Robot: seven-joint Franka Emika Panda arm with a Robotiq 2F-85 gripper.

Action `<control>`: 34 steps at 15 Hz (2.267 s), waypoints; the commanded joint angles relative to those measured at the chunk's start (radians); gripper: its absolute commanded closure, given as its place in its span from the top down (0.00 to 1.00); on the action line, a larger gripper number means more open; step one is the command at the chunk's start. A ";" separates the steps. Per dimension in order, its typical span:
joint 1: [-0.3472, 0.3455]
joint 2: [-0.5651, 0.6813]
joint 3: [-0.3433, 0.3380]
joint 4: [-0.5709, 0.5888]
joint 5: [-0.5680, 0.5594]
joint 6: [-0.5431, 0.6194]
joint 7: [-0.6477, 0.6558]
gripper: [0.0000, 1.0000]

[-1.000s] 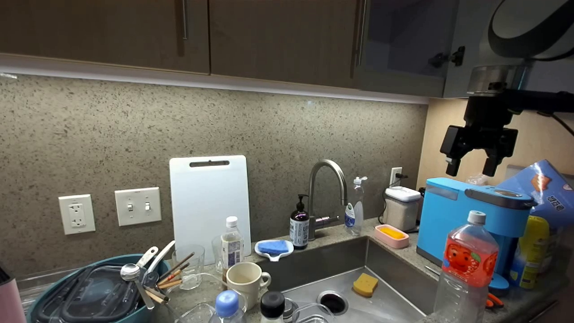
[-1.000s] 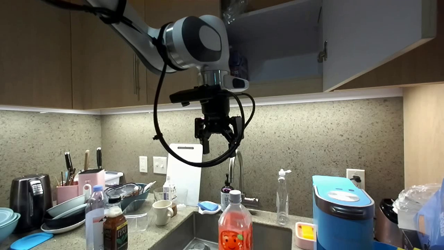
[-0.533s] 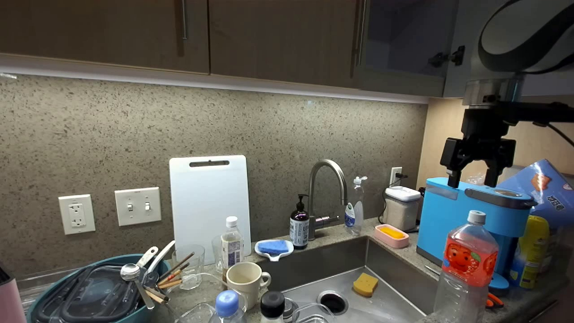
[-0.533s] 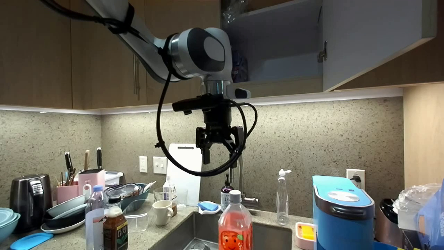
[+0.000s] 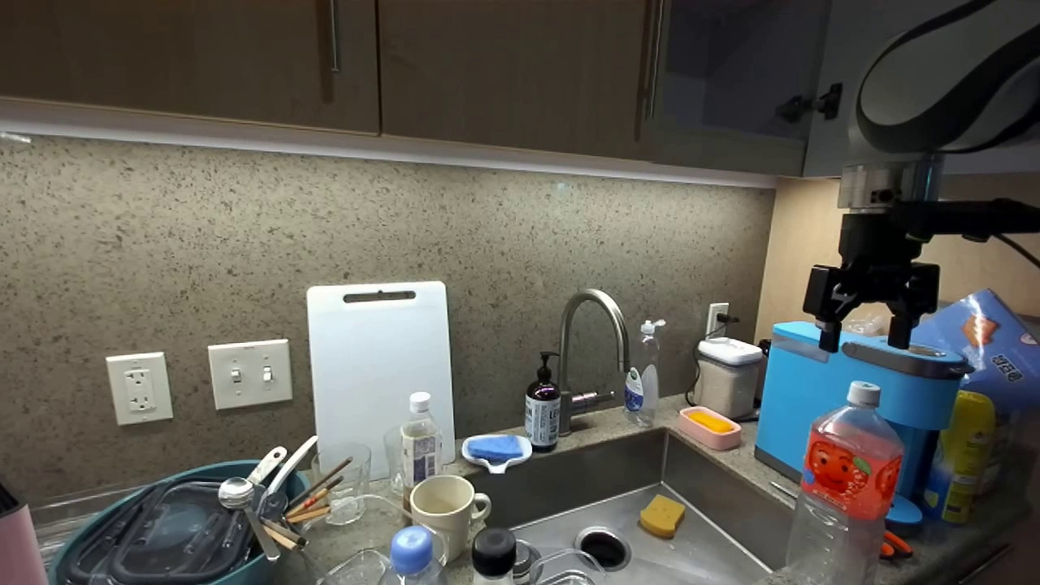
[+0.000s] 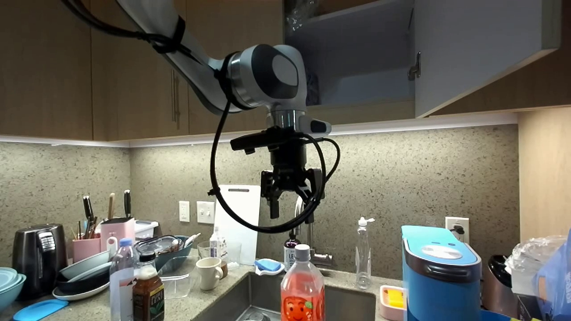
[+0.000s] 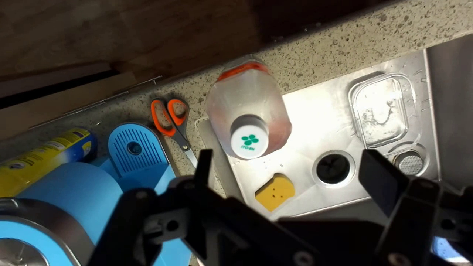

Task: Put the bottle with an orange label on the bottom shelf of the open cabinet

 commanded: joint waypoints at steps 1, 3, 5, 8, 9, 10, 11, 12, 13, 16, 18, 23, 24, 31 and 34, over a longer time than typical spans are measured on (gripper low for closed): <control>-0.004 0.029 -0.016 -0.006 0.025 0.046 -0.028 1.00; -0.007 0.049 -0.021 -0.001 0.028 0.051 -0.022 1.00; -0.008 0.067 -0.028 0.003 0.029 0.053 -0.028 1.00; -0.010 0.088 -0.034 0.007 0.020 0.043 -0.024 1.00; -0.010 0.091 -0.033 0.007 0.013 0.037 -0.021 1.00; -0.010 0.094 -0.032 0.009 0.006 0.031 -0.018 1.00; -0.011 0.095 -0.030 0.010 -0.006 0.024 -0.011 1.00; -0.011 0.094 -0.028 0.012 -0.012 0.011 -0.009 1.00; -0.009 0.086 -0.028 0.012 -0.014 -0.006 -0.017 1.00; -0.007 0.070 -0.025 0.014 -0.024 -0.039 -0.018 1.00; -0.007 0.085 -0.025 0.012 -0.011 -0.013 -0.003 1.00; -0.007 0.097 -0.023 0.011 -0.017 0.005 0.002 1.00; -0.006 0.103 -0.023 0.012 -0.016 0.004 0.002 1.00; -0.001 0.152 -0.020 0.032 -0.009 -0.006 -0.004 1.00; -0.002 0.143 -0.020 0.023 -0.015 -0.008 0.007 1.00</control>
